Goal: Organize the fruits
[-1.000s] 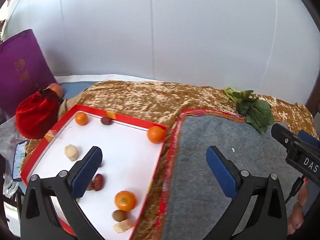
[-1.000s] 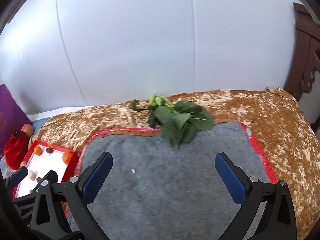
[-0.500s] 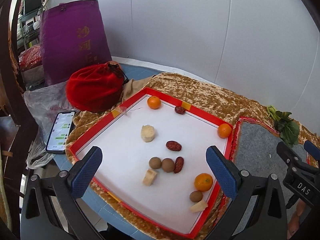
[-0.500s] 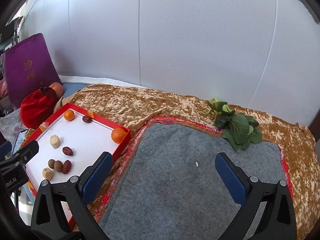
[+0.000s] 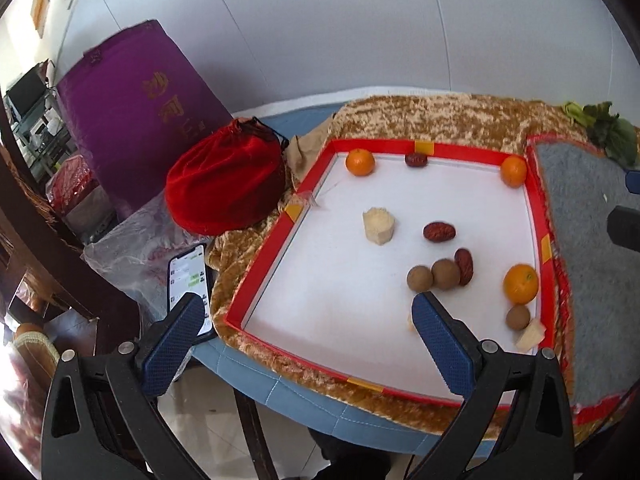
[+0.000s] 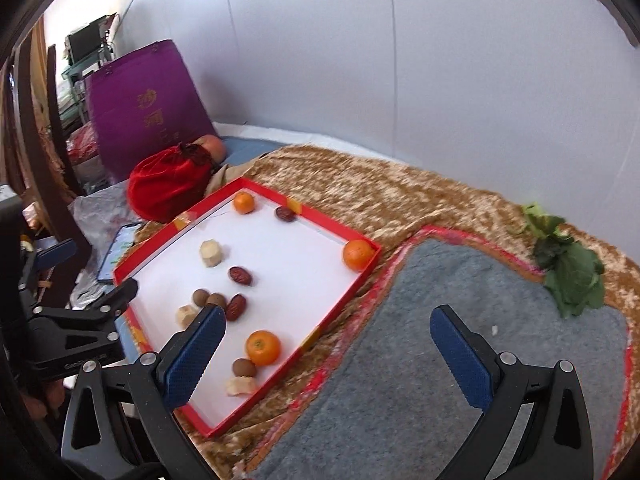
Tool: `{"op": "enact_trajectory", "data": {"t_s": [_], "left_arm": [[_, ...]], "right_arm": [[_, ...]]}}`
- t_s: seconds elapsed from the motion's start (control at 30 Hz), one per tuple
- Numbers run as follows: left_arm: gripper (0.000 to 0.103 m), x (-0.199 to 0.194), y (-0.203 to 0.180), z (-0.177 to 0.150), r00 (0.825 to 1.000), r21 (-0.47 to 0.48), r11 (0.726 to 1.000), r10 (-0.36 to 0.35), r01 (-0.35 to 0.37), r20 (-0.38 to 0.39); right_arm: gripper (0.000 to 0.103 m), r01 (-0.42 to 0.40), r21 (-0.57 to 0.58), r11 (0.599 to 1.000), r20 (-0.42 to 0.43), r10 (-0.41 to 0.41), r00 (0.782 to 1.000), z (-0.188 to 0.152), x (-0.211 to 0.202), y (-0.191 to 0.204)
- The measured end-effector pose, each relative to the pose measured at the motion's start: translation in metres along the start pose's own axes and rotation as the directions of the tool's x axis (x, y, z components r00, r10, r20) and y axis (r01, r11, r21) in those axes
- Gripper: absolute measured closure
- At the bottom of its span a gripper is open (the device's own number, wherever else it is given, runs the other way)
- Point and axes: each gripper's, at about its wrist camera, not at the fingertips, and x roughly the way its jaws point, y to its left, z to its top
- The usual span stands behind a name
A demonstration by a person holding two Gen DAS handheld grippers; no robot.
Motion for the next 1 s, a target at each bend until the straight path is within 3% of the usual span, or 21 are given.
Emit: {"op": "enact_trajectory", "data": {"t_s": [0.1, 0.17, 0.3, 0.37, 0.5, 0.57, 0.63, 0.7, 0.77, 0.9, 1.0], "left_arm": [[0.0, 0.007, -0.005, -0.007, 0.998, 0.001, 0.999, -0.053, 0.053, -0.029], [0.0, 0.003, -0.018, -0.005, 0.993, 0.001, 0.993, -0.114, 0.114, -0.036], [0.0, -0.014, -0.069, 0.014, 0.976, 0.027, 0.976, -0.216, 0.216, -0.016], [0.0, -0.02, -0.104, 0.03, 0.959, 0.026, 0.959, -0.282, 0.282, -0.018], [0.0, -0.014, -0.19, 0.062, 0.929, 0.067, 0.926, -0.37, 0.371, -0.022], [0.0, -0.001, -0.232, 0.072, 0.926, 0.091, 0.922, -0.376, 0.377, -0.029], [0.0, 0.022, -0.265, 0.077, 0.906, 0.085, 0.903, -0.417, 0.422, -0.076], [0.0, 0.047, -0.289, 0.073, 0.908, 0.08, 0.907, -0.402, 0.413, -0.12], [0.0, 0.049, -0.295, 0.069, 0.921, 0.108, 0.915, -0.387, 0.388, -0.032], [0.0, 0.048, -0.288, 0.069, 0.908, 0.091, 0.904, -0.417, 0.418, -0.027], [0.0, 0.048, -0.293, 0.07, 0.914, 0.098, 0.909, -0.404, 0.405, -0.031]], "right_arm": [[0.002, -0.068, 0.04, 0.997, -0.094, 0.072, 0.993, -0.003, 0.02, -0.005], [0.002, -0.025, 0.063, 0.998, -0.137, 0.033, 0.99, -0.006, 0.029, -0.014], [0.003, 0.118, 0.115, 0.986, -0.15, -0.1, 0.984, -0.013, 0.023, -0.054], [0.003, 0.208, 0.136, 0.969, -0.123, -0.192, 0.974, -0.018, 0.01, -0.077], [0.003, 0.393, 0.168, 0.904, -0.117, -0.377, 0.919, -0.037, -0.012, -0.132], [0.003, 0.445, 0.224, 0.867, -0.132, -0.425, 0.895, -0.05, -0.02, -0.163], [0.003, 0.477, 0.291, 0.83, -0.156, -0.45, 0.879, -0.063, -0.027, -0.194], [0.003, 0.501, 0.344, 0.794, -0.178, -0.468, 0.865, -0.078, -0.031, -0.219], [0.003, 0.539, 0.371, 0.756, -0.195, -0.504, 0.841, -0.091, -0.031, -0.237], [0.003, 0.552, 0.386, 0.739, -0.222, -0.506, 0.833, -0.11, -0.011, -0.258], [0.001, 0.592, 0.35, 0.726, -0.18, -0.568, 0.803, -0.12, 0.002, -0.253]]}}
